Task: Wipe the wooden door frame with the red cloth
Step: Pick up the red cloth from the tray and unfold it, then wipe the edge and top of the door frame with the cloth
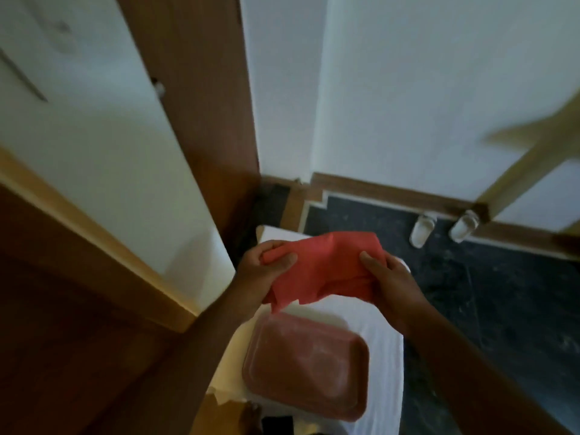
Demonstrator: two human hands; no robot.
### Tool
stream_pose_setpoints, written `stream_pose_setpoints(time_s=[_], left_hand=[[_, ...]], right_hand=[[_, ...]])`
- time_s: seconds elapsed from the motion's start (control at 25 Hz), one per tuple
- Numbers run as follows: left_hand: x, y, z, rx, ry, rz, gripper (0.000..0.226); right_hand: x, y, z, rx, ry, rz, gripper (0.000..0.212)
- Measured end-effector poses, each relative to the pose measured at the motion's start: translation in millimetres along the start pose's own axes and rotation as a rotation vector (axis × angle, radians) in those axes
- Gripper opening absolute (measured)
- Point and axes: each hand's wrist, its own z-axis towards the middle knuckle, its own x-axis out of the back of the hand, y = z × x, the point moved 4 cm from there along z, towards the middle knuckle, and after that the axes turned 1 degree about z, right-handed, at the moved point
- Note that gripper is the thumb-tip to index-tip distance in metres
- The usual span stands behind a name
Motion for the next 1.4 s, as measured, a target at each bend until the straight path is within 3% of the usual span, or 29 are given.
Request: stream_pose_setpoints(time_s=[0.16, 0.32, 0.48, 0.6, 0.72, 0.8, 0.84, 0.92, 1.04, 1.12, 1.24, 1.32, 1.4], left_hand=[[71, 64, -60, -0.207, 0.315, 0.058, 0.023], [133, 127, -149, -0.400, 0.598, 0.034, 0.025], [180, 188, -242, -0.612, 0.732, 0.227, 0.026], [212, 222, -284, -0.689, 0.898, 0.420, 0.017], [232, 248, -305, -0.596, 1.069, 0.826, 0.025], [234, 265, -316, -0.539, 1.135, 1.124, 0.035], [232, 273, -322, -0.595, 1.203, 1.264, 0.041], [236, 289, -335, -0.717, 1.391, 1.561, 0.051], [261, 296, -346, -0.624, 1.599, 1.751, 0.070], [273, 291, -340, -0.555, 1.629, 1.850, 0.076], [277, 289, -332, -0.509, 1.651, 1.909, 0.076], [277, 288, -331, -0.493, 1.677, 1.934, 0.077], [277, 286, -332, -0.492, 1.703, 1.948, 0.078]], right_hand=[[-67, -65, -3, 0.258, -0.159, -0.249, 0.017], [-168, -133, -31, 0.586, -0.279, -0.362, 0.020], [-255, -213, -110, 0.981, -0.328, -0.301, 0.018], [-318, -251, -166, 1.101, -0.358, -0.211, 0.019], [-369, -249, -198, 1.161, -0.341, -0.131, 0.038], [-404, -227, -218, 1.282, -0.404, -0.218, 0.067], [-420, -213, -221, 1.325, -0.408, -0.313, 0.081], [-446, -202, -214, 1.379, -0.240, -0.483, 0.093], [-463, -232, -211, 1.661, -0.014, -0.568, 0.088], [-471, -279, -223, 1.845, 0.037, -0.583, 0.085], [-485, -318, -239, 1.879, 0.047, -0.517, 0.086], [-479, -286, -216, 1.833, 0.066, -0.547, 0.085], [-463, -208, -176, 1.845, 0.155, -0.726, 0.077]])
